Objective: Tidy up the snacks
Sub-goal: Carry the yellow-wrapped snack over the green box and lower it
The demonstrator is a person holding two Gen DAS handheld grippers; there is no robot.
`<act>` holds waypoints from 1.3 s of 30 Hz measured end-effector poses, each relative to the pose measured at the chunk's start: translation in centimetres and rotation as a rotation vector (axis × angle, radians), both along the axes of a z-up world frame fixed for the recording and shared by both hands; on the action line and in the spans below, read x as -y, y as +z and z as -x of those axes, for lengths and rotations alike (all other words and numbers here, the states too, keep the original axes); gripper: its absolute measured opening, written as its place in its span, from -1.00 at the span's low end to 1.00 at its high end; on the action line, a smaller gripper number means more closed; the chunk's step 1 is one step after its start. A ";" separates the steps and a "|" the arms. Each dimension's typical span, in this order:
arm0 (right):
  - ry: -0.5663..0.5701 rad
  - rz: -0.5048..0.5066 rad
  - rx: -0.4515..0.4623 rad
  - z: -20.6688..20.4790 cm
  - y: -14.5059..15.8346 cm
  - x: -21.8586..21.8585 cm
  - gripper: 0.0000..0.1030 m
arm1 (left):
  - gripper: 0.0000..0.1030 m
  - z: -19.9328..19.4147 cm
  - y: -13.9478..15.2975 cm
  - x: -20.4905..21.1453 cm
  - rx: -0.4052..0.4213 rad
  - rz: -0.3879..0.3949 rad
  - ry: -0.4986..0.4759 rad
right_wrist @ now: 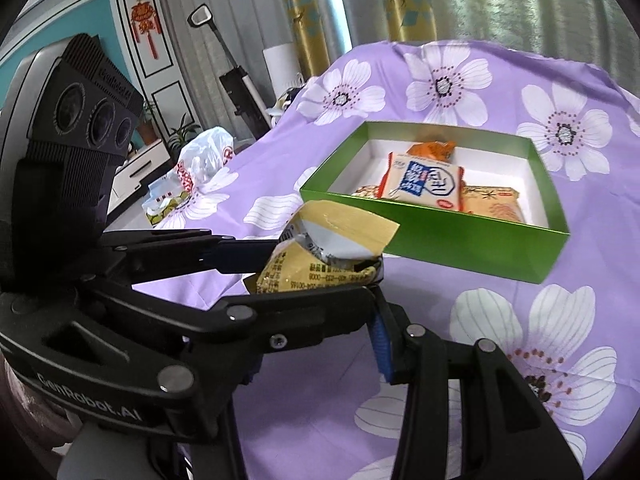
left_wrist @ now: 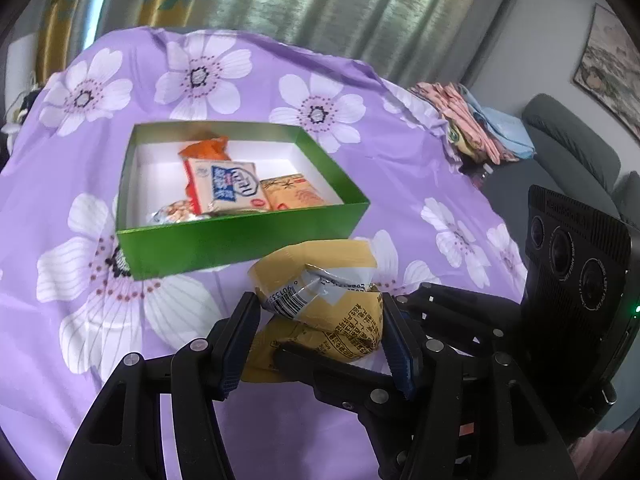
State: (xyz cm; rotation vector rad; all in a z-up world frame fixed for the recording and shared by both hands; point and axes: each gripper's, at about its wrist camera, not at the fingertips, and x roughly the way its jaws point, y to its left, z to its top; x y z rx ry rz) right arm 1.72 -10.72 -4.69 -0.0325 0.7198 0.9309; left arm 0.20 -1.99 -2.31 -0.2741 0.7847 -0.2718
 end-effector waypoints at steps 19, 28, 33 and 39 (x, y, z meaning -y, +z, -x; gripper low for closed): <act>-0.073 -0.092 0.089 -7.7 3.4 1.9 -0.14 | 0.15 -8.6 4.5 1.0 0.083 -0.080 -0.026; -0.076 -0.079 0.060 -11.9 2.9 0.5 -0.14 | 0.15 -12.6 3.3 -0.3 0.042 -0.078 -0.007; -0.071 -0.052 0.028 -13.8 2.0 -0.7 -0.14 | 0.15 -14.3 2.1 -1.4 0.004 -0.054 0.004; -0.060 -0.022 -0.016 -15.4 0.9 -1.8 -0.14 | 0.15 -15.6 0.8 -2.4 -0.036 -0.036 0.017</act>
